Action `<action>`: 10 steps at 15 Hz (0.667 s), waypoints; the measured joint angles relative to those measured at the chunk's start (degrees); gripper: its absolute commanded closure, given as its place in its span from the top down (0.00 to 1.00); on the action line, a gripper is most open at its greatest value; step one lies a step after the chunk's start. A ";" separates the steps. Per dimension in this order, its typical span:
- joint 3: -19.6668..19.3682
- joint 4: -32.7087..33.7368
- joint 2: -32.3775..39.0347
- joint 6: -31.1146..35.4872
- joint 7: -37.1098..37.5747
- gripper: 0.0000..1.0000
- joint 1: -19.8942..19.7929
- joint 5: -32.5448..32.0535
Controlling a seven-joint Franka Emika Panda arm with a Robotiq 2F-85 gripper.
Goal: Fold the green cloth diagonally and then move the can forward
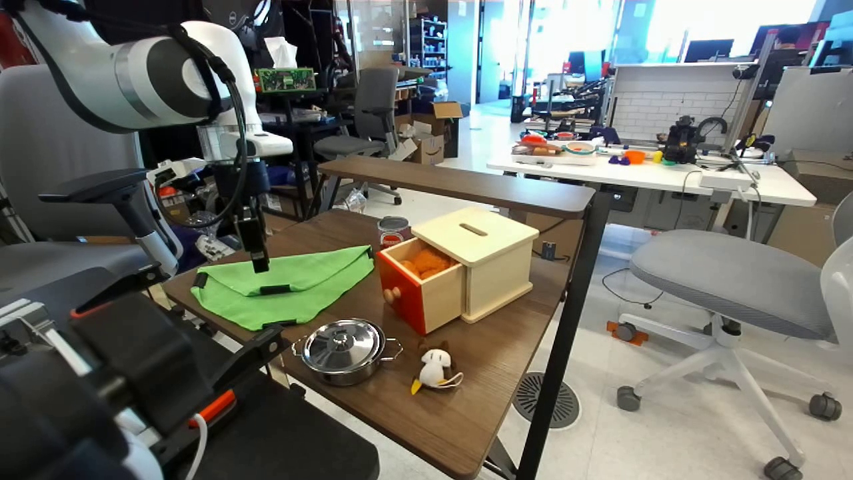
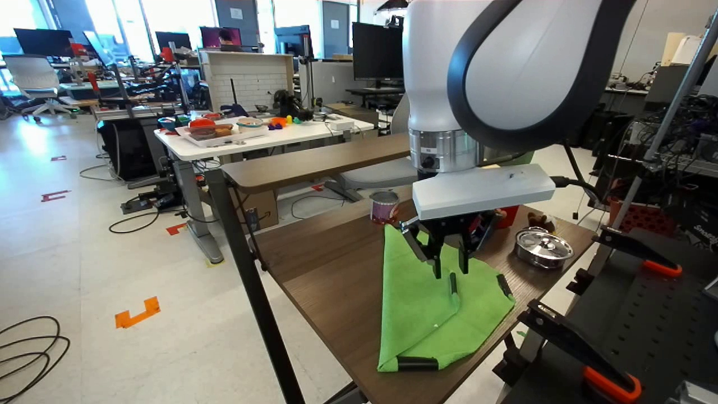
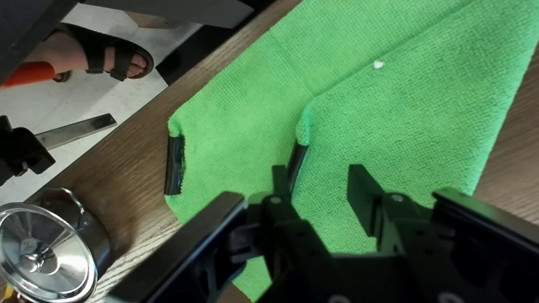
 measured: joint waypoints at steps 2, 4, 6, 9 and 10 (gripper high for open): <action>-0.06 0.02 0.00 0.00 0.00 0.88 0.00 -0.08; -0.19 0.11 -0.15 0.01 0.00 0.99 0.01 -0.15; -0.52 0.30 -0.87 0.11 0.00 1.00 -0.01 -0.15; -2.76 1.57 -2.04 1.17 0.13 1.00 0.14 -3.52; -4.47 2.47 -2.07 1.87 0.63 1.00 0.52 -6.59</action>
